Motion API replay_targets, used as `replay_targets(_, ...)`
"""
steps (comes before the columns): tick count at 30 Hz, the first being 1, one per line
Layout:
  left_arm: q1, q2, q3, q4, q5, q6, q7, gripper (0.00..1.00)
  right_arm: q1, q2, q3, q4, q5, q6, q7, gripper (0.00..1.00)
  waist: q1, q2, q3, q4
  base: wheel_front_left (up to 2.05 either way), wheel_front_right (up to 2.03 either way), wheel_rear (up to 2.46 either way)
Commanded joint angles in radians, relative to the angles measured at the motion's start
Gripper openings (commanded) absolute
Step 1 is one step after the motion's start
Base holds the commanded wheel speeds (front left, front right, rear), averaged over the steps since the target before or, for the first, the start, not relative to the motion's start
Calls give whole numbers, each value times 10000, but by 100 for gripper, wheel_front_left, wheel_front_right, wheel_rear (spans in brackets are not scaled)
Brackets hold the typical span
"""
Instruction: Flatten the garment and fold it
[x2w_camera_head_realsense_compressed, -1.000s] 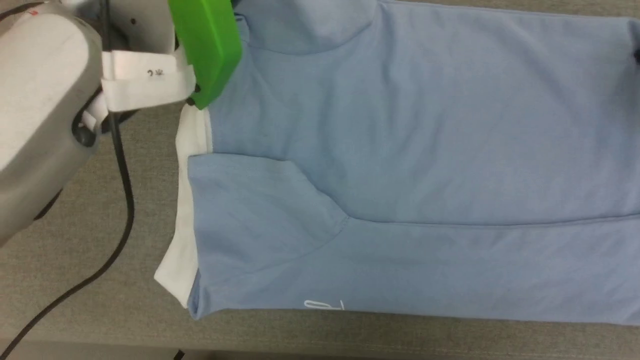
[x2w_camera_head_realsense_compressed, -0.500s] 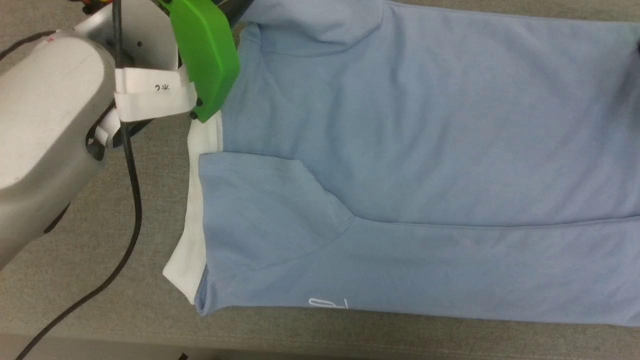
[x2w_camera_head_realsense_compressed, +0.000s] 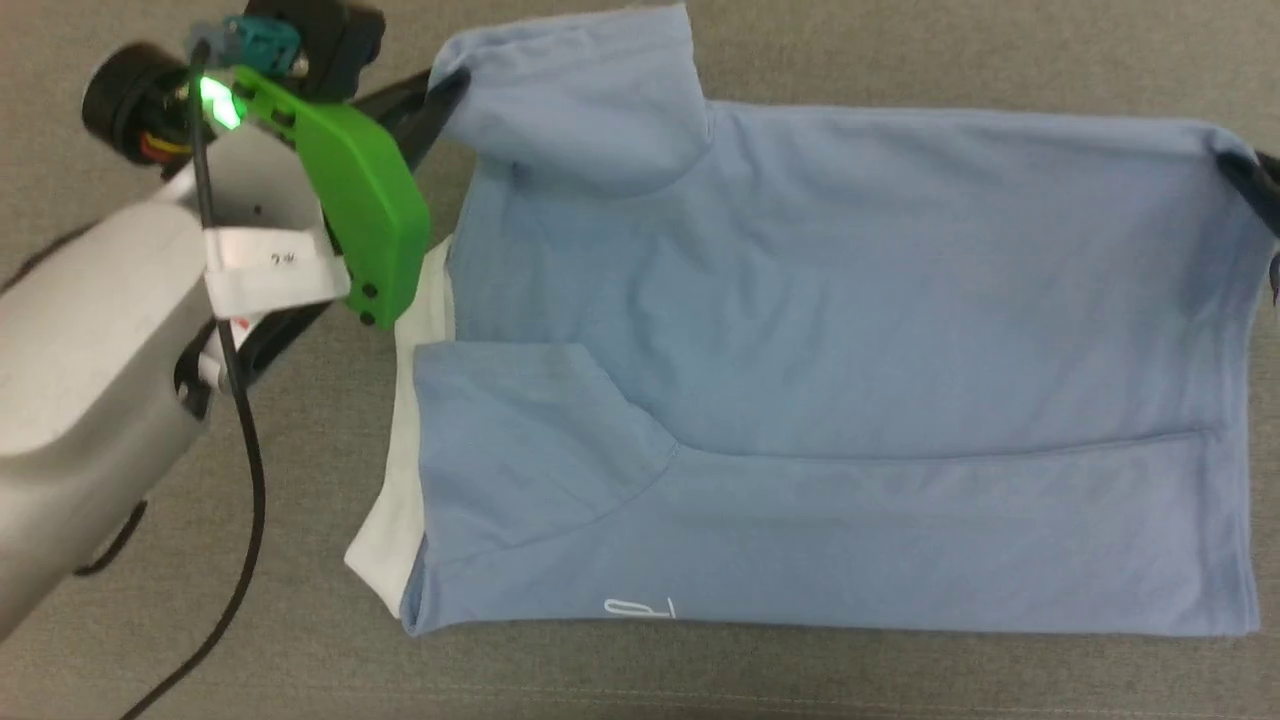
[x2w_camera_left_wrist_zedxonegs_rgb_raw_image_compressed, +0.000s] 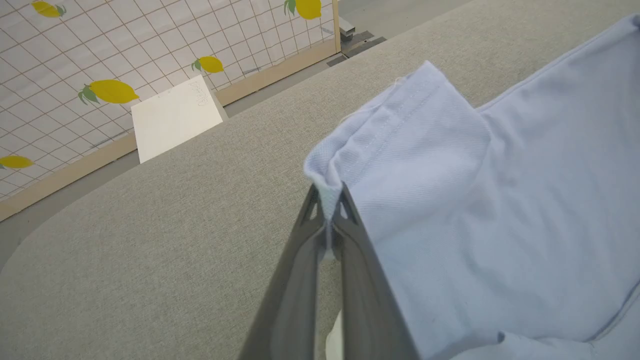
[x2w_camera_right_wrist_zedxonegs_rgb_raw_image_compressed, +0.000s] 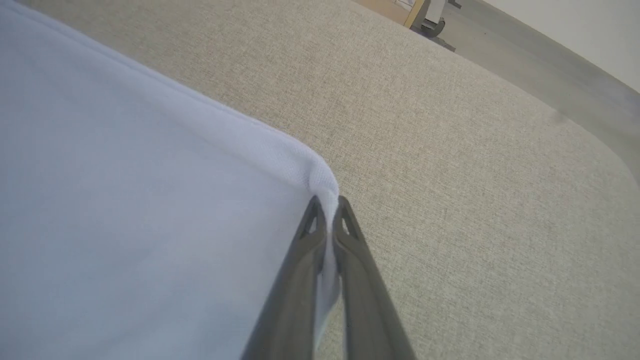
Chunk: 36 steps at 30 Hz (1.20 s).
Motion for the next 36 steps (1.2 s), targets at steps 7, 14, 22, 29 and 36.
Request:
replay_targets(7,1762,570,-240,-958,-423,748,-377,0,2003,81,-732,-208,125,-13,-652,0,1,-1,-1558,119,0,0,0)
replay_targets(14,3350,1097,-699,-2008,-797,1442,-436,0,3984,45,-1476,-637,-110,-13,-550,0,1,-1,-1867,384,0,0,0)
replay_targets(22,4448,1397,-1551,-2329,-752,1516,-183,0,5634,1,-2044,-1501,-879,-13,299,0,1,-1,-1809,475,0,0,0)
replay_targets(29,4682,1003,-2125,-1448,-265,1152,75,0,6362,-22,-2034,-2191,-1747,-13,1229,0,1,-1,-1658,442,0,0,0)
replay_targets(36,4718,510,-2305,-487,23,747,113,0,6541,-43,-1781,-2458,-2350,-13,1803,0,1,-1,-1626,379,0,0,0)
